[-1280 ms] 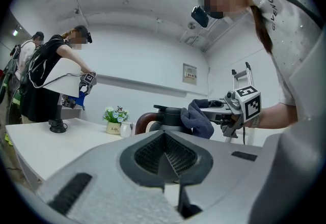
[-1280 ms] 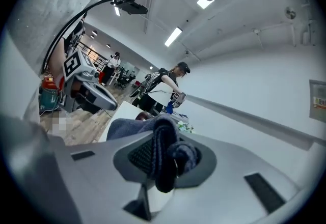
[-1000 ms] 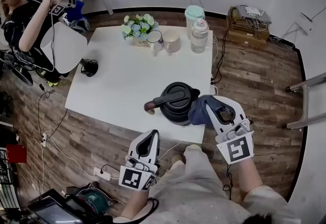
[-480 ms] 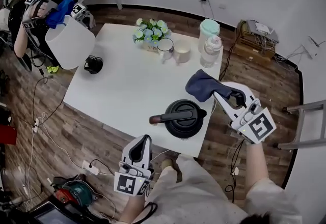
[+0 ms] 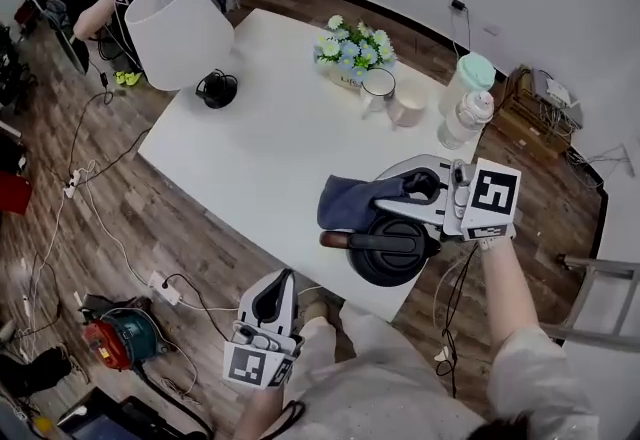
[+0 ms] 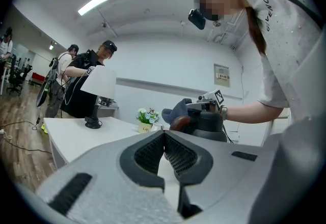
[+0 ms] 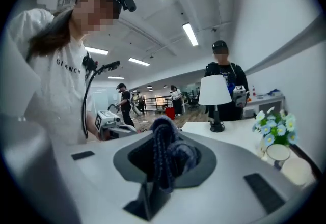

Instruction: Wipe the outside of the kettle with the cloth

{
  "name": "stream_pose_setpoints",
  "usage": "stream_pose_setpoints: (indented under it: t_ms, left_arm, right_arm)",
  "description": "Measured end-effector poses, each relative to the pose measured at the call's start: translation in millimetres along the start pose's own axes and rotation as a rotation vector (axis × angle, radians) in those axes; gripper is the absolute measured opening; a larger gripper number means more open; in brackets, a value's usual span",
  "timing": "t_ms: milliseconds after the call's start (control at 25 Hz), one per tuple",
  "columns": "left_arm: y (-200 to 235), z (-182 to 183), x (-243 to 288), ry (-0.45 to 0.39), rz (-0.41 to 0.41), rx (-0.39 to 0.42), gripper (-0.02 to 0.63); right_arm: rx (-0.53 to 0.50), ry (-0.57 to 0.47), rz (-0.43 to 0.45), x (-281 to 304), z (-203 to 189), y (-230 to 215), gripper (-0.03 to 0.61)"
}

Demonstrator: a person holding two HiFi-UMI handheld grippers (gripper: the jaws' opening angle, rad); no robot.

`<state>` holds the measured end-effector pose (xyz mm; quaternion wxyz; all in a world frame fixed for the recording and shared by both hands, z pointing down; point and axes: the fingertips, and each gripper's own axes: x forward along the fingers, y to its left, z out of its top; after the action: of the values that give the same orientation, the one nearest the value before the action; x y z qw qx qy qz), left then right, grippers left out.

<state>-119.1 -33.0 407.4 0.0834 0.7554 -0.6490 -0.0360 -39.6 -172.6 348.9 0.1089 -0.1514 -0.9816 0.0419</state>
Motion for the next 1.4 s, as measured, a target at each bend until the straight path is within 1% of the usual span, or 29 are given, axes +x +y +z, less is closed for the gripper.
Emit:
stream_pose_setpoints:
  t_ms: [80,240,440,520,600,760,1160,1240,1280,1320,1400]
  left_arm:
    - [2,-2,-1,0.0,0.01,-0.003,0.008]
    - [4,-3,1,-0.005,0.003,-0.002,0.008]
    - [-2,1,12,-0.011,-0.038,-0.006,0.008]
    - [-5,5,18,-0.021,-0.061,0.007,0.008]
    - [-11,10,25,-0.028,-0.093,0.011,0.008]
    - [-30,16,34,-0.023,-0.167,-0.008,0.008]
    - [-51,12,32,-0.016,-0.316,0.004,0.008]
    - [-57,13,34,-0.01,-0.349,-0.004,0.008]
    - [-60,14,36,-0.009,-0.365,-0.007,0.008]
    - [-63,15,37,-0.014,-0.38,-0.005,0.006]
    - [-68,18,40,-0.027,-0.406,0.002,0.008]
  right_arm:
    - [0.054,0.003,0.039,-2,-5,1,0.063]
    - [0.14,-0.006,0.019,-23,-16,-2,0.063]
    - [0.181,-0.035,-0.051,-55,-19,6,0.063]
    - [0.185,-0.038,-0.082,-67,-20,12,0.063]
    - [0.188,-0.042,-0.115,-78,-19,19,0.063]
    - [0.202,-0.052,-0.188,-100,-22,38,0.063]
    - [0.247,-0.088,-0.344,-125,-29,95,0.063]
    - [0.24,-0.098,-0.386,-128,-27,103,0.063]
    - [0.225,-0.107,-0.421,-131,-23,105,0.063]
    - [0.194,-0.118,-0.471,-135,-17,106,0.063]
    - [0.085,-0.152,-0.599,-145,5,106,0.063]
